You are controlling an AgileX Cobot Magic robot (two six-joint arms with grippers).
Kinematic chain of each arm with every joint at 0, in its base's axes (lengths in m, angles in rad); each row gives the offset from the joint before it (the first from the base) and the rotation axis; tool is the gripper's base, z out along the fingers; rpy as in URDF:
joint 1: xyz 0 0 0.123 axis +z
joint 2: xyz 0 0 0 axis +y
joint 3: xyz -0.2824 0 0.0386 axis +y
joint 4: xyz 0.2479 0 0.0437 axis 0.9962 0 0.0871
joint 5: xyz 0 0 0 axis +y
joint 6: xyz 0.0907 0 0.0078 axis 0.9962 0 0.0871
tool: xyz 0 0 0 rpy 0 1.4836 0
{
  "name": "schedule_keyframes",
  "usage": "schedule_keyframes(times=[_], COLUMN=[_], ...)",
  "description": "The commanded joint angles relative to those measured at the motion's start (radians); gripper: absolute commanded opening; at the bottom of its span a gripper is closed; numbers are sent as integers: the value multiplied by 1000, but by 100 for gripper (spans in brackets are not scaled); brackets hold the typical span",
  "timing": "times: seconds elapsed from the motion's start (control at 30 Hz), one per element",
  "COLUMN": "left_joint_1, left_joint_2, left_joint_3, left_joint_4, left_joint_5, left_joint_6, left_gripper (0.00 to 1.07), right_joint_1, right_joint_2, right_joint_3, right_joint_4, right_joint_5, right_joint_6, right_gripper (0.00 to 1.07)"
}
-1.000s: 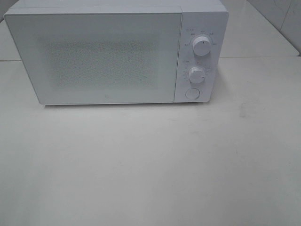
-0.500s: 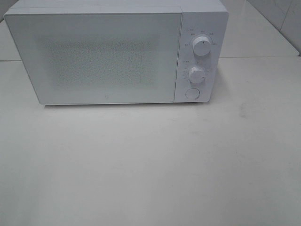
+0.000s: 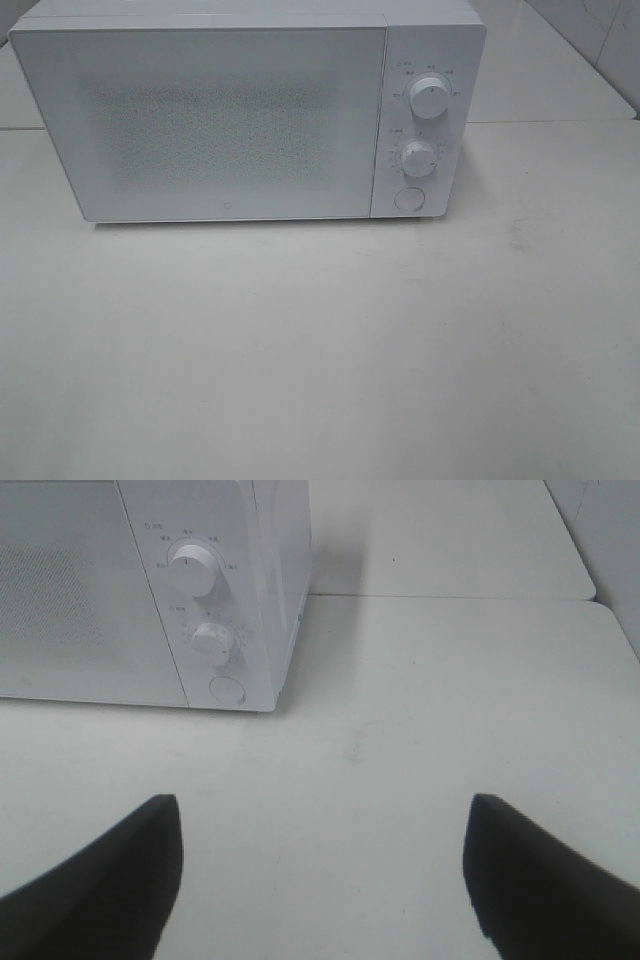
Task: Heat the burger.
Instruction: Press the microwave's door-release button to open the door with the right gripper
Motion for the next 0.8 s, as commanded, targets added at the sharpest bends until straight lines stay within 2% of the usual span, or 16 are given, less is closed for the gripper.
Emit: schedule_keyframes(times=[0.03,0.3,0.4,0.8], left_joint_1=[3,3,3,3], left_joint_2=[-16,-16,-16,-16], left_joint_3=[3,3,3,3], left_joint_4=[-4,-4,-4,-4], left_joint_5=[-10,-10,-10,-10], left_joint_6=[-5,-5,-5,-5], left_gripper=[100,100,100,100], right_joint_1=[-5,-5,-5,-5], right_joint_2=[46,197,306,520], right_joint_3=[11,36,36,36], right_joint_4=[8,15,15,15], right_joint_5=[-75,-263,-363,-531], right_joint_6=[-4,-4,-4,-1], right_gripper=[75,75,75,75])
